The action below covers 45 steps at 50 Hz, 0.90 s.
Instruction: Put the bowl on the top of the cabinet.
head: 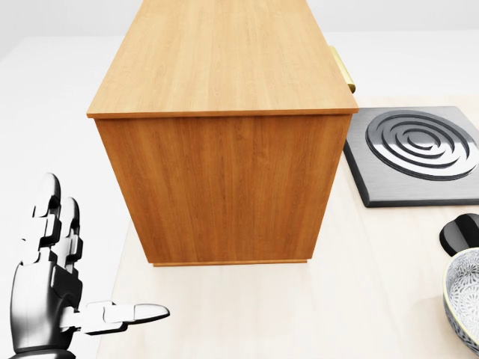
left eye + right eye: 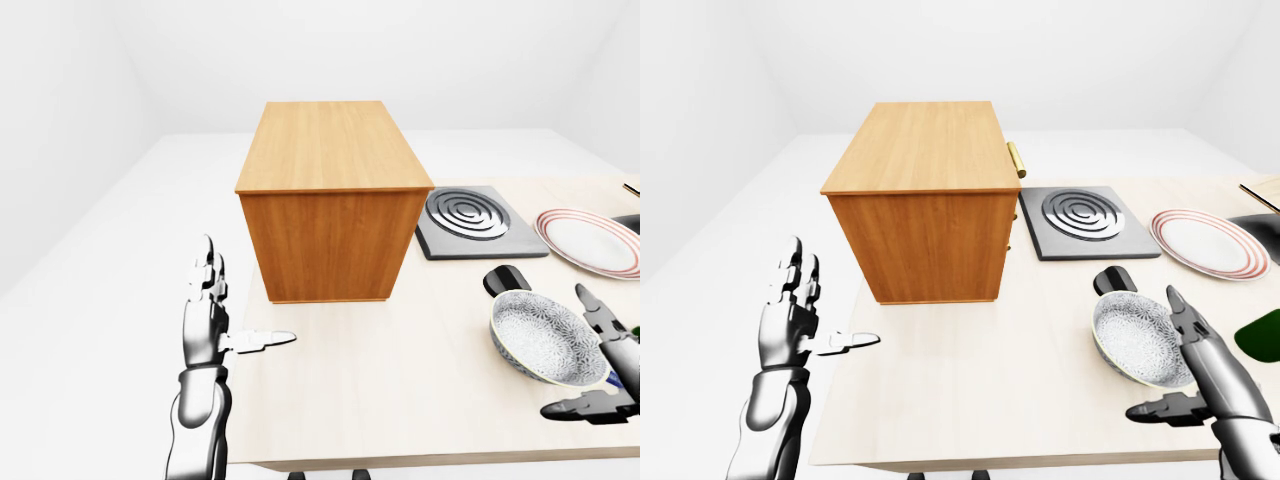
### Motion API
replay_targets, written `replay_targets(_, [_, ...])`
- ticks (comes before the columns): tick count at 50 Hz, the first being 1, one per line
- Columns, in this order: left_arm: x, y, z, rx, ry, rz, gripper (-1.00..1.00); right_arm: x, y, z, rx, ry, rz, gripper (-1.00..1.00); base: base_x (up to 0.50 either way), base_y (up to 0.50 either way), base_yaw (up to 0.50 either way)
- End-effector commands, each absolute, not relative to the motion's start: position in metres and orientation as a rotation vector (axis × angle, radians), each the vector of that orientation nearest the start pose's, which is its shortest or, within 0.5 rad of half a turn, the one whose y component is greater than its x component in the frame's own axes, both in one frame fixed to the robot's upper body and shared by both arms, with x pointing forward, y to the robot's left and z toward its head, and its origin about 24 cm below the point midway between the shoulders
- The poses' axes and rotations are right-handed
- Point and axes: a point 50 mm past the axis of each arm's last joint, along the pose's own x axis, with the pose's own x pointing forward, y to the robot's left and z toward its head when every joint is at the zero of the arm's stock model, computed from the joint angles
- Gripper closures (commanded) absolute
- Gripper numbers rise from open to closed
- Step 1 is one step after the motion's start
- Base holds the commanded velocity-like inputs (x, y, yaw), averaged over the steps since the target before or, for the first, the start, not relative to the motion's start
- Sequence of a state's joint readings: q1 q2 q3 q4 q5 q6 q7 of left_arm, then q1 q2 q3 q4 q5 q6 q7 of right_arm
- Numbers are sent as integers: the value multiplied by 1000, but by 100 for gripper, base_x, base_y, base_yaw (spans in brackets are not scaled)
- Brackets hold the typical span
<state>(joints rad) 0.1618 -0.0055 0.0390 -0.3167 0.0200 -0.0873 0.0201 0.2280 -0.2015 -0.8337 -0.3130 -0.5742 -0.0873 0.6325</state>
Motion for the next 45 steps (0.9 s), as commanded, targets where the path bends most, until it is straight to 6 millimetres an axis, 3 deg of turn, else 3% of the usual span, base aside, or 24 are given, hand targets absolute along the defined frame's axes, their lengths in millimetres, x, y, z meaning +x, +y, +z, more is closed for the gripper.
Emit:
replay_targets(1, [219, 168, 85, 32, -237, 100, -100, 140, -342, 84, -910, 381, -238, -100, 0, 0, 0])
replay_targets(10, [218, 167, 85, 32, -238, 96, -100, 145, -343, 75, -923, 408, -237, -100, 0, 0, 0])
replay_targets(27, [219, 167, 85, 33, -240, 97, -100, 156, -331, 88, -966, 354, -181, -100, 0, 0, 0])
replay_targets(45, [221, 168, 87, 33, -247, 101, -100, 149, -329, 63, -963, 463, -156, -100, 0, 0, 0])
